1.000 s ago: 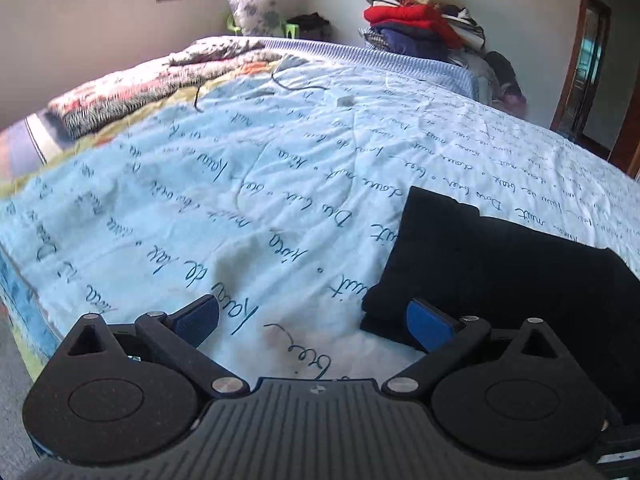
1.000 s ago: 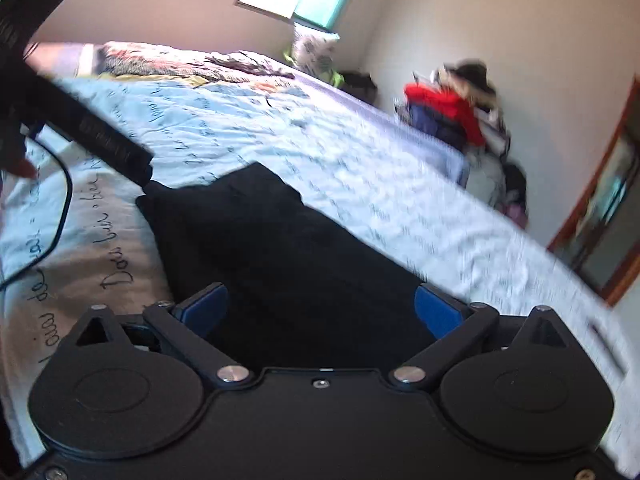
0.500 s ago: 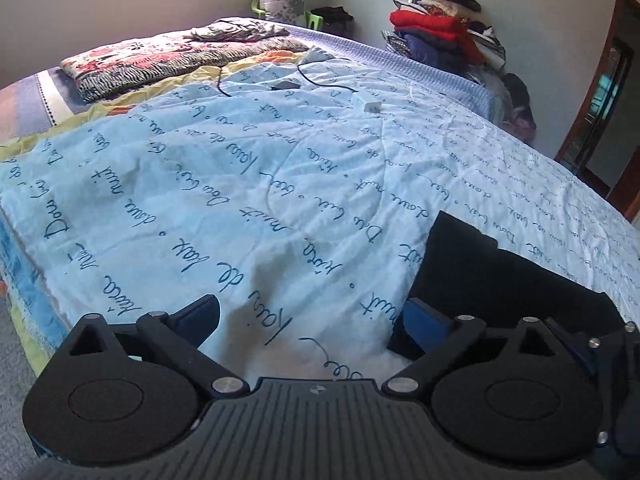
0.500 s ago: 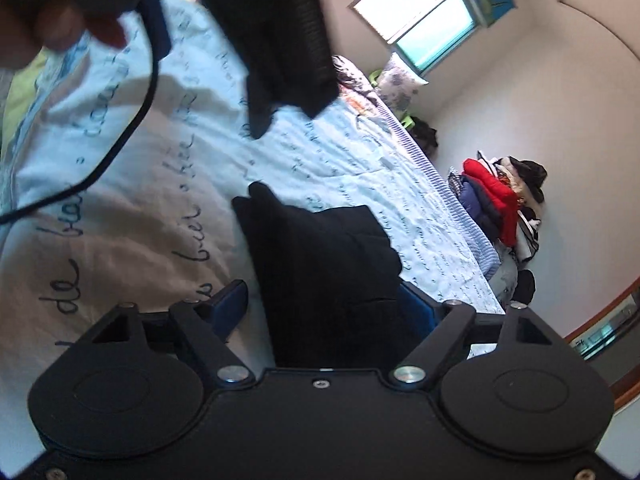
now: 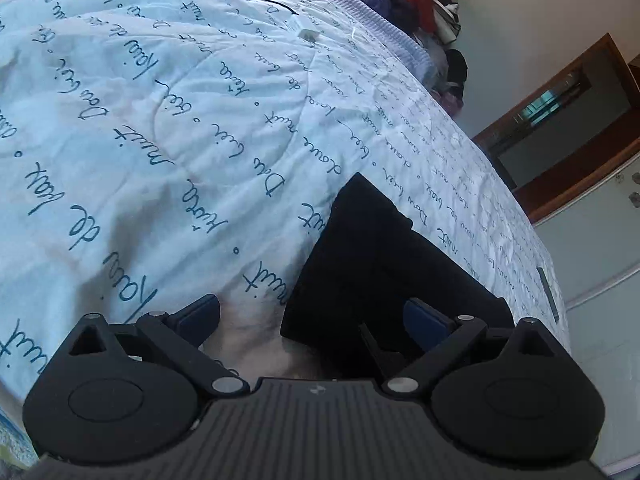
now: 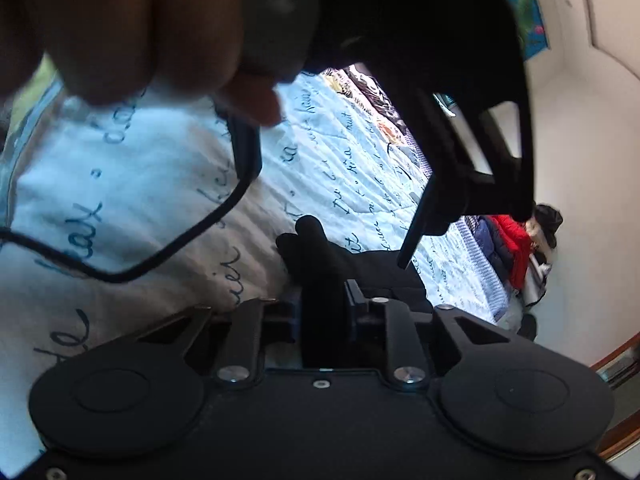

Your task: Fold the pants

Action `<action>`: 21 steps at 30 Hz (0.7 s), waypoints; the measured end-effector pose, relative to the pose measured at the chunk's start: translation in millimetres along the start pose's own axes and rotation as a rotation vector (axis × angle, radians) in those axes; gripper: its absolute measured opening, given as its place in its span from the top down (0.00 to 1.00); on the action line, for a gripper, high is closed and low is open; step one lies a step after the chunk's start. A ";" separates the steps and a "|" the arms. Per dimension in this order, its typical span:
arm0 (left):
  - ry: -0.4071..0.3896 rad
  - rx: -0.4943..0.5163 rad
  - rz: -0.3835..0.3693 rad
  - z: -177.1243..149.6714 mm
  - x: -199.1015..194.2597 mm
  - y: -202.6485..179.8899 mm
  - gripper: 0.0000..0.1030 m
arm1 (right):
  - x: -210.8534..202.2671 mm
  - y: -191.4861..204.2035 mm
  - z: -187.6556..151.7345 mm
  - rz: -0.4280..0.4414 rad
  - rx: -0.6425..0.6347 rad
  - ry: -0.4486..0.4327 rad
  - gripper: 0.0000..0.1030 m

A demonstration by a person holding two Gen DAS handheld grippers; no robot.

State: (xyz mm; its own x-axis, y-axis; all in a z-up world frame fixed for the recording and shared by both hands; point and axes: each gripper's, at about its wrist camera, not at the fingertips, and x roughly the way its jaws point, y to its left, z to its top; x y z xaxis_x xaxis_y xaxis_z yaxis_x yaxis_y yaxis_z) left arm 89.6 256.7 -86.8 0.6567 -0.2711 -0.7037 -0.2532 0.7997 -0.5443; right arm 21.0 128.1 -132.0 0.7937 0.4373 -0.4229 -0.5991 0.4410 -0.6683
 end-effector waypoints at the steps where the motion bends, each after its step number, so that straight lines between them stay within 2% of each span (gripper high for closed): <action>1: 0.011 -0.008 -0.011 1.6 3.6 0.5 0.08 | -2.7 -7.8 0.8 0.015 0.046 -0.010 0.83; 4: 0.029 -0.041 -0.064 6.7 12.1 0.7 0.09 | -12.9 -31.4 -0.5 0.058 0.170 -0.039 0.84; 11: 0.064 -0.185 -0.264 27.7 49.7 -2.1 0.10 | -33.0 -73.0 -12.8 0.138 0.416 -0.092 0.84; 13: 0.097 -0.235 -0.294 30.8 66.0 -3.5 0.20 | -36.2 -79.1 -16.6 0.159 0.477 -0.102 0.84; 14: 0.110 -0.256 -0.303 31.3 73.2 -4.2 0.30 | -36.6 -81.1 -18.4 0.168 0.498 -0.105 0.84; 15: 0.118 -0.267 -0.310 31.6 78.7 -5.0 0.48 | -37.0 -82.4 -19.7 0.179 0.513 -0.110 0.84; 16: 0.121 -0.273 -0.309 32.0 82.7 -4.9 0.59 | -36.2 -79.3 -23.7 0.186 0.526 -0.120 0.84; 18: 0.106 -0.271 -0.268 32.5 85.4 -5.7 0.75 | -37.6 -80.4 -27.5 0.218 0.551 -0.112 0.83; 21: 0.079 -0.230 -0.264 30.8 81.4 -7.3 0.78 | -53.1 -98.4 -43.0 0.315 0.685 -0.183 0.83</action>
State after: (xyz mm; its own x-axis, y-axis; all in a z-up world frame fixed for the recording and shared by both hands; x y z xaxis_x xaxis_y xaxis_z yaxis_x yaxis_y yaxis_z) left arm 166.8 245.3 -126.0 0.6659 -0.5004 -0.5533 -0.2412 0.5574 -0.7944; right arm 42.4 27.7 -70.1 0.5806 0.7190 -0.3821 -0.7727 0.6345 0.0197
